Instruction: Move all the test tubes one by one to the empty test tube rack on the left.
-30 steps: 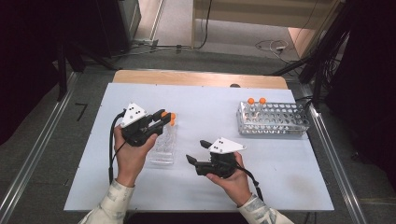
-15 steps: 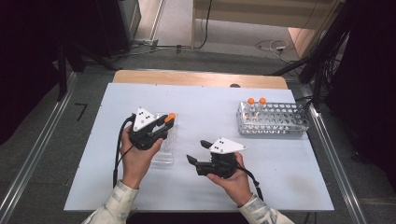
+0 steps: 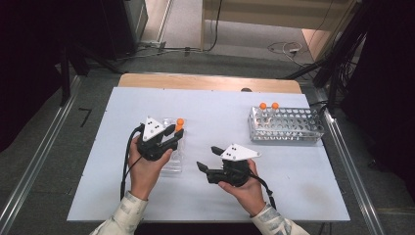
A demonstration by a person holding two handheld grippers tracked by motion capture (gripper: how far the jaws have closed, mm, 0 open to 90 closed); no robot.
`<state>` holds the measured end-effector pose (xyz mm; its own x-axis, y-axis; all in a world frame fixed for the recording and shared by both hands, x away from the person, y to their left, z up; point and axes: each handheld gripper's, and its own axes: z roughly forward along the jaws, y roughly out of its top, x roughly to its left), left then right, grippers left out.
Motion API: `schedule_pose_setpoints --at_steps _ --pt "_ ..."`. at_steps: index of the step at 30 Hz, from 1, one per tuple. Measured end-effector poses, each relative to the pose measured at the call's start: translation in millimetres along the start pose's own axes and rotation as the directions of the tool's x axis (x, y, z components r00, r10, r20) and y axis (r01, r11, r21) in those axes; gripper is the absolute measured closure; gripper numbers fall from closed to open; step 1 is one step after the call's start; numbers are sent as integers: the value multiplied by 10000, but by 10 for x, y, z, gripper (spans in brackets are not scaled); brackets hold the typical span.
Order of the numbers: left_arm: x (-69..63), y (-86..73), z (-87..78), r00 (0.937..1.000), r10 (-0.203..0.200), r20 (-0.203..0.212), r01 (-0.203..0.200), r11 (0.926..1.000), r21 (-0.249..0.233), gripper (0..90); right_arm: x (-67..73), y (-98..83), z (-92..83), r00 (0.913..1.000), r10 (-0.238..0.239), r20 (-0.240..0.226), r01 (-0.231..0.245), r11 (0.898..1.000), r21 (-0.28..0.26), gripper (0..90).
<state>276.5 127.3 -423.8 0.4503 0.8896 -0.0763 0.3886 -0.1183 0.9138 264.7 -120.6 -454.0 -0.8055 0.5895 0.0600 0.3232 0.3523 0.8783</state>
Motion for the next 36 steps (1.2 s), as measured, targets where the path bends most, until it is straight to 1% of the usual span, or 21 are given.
schedule_pose_setpoints --at_steps 7,10,12,15,17,18,21,23,26,29,30,32,34,35,36 --pt "6 7 -28 9998 -135 113 136 9998 -108 606 -10 5 -6 10000 38 50 -38 10000 -55 275" --pt "6 11 -46 9989 -319 338 326 9993 -200 589 -24 9 -18 9999 72 102 -71 9999 -73 276" --pt "3 15 -60 9979 -424 499 436 9988 -235 560 -47 16 -30 9998 86 151 -84 9999 -108 276" --pt "-2 18 -77 9964 -594 607 615 9975 -335 474 -100 27 -55 9994 178 305 -173 9997 -186 276" --pt "1 17 -95 9957 -709 602 737 9963 -443 418 -160 34 -82 9984 255 503 -243 9994 -240 275" --pt "11 16 -107 9951 -813 564 843 9950 -532 393 -196 38 -97 9976 282 630 -266 9993 -272 275" --pt "44 14 -131 9921 -1096 604 1131 9919 -580 305 -327 41 -145 9935 519 1017 -485 9982 -358 275" --pt "58 9 -148 9923 -1099 565 1131 9920 -567 268 -424 39 -181 9892 676 1303 -625 9971 -427 275" --pt "68 -4 -158 9926 -1078 566 1106 9927 -489 253 -570 40 -235 9789 920 1826 -833 9950 -546 275" --pt "80 -14 -167 9923 -1090 580 1117 9927 -450 240 -757 37 -301 9623 1231 2426 -1101 9917 -667 277" --pt "85 -14 -176 9926 -1082 545 1107 9928 -449 234 -823 39 -329 9545 1339 2665 -1192 9903 -708 280" --pt "96 -10 -193 9924 -1113 523 1139 9922 -498 232 -952 46 -391 9359 1590 3143 -1394 9867 -839 283" --pt "111 -8 -210 9922 -1138 514 1166 9916 -561 232 -1077 51 -451 9189 1731 3545 -1465 9841 -1007 286" --pt "116 -7 -215 9920 -1163 501 1190 9913 -557 231 -1145 53 -485 9048 1800 3859 -1495 9829 -1079 289" --pt "123 -7 -218 9918 -1176 493 1204 9910 -585 232 -1186 53 -504 8985 1802 4003 -1472 9828 -1118 289"
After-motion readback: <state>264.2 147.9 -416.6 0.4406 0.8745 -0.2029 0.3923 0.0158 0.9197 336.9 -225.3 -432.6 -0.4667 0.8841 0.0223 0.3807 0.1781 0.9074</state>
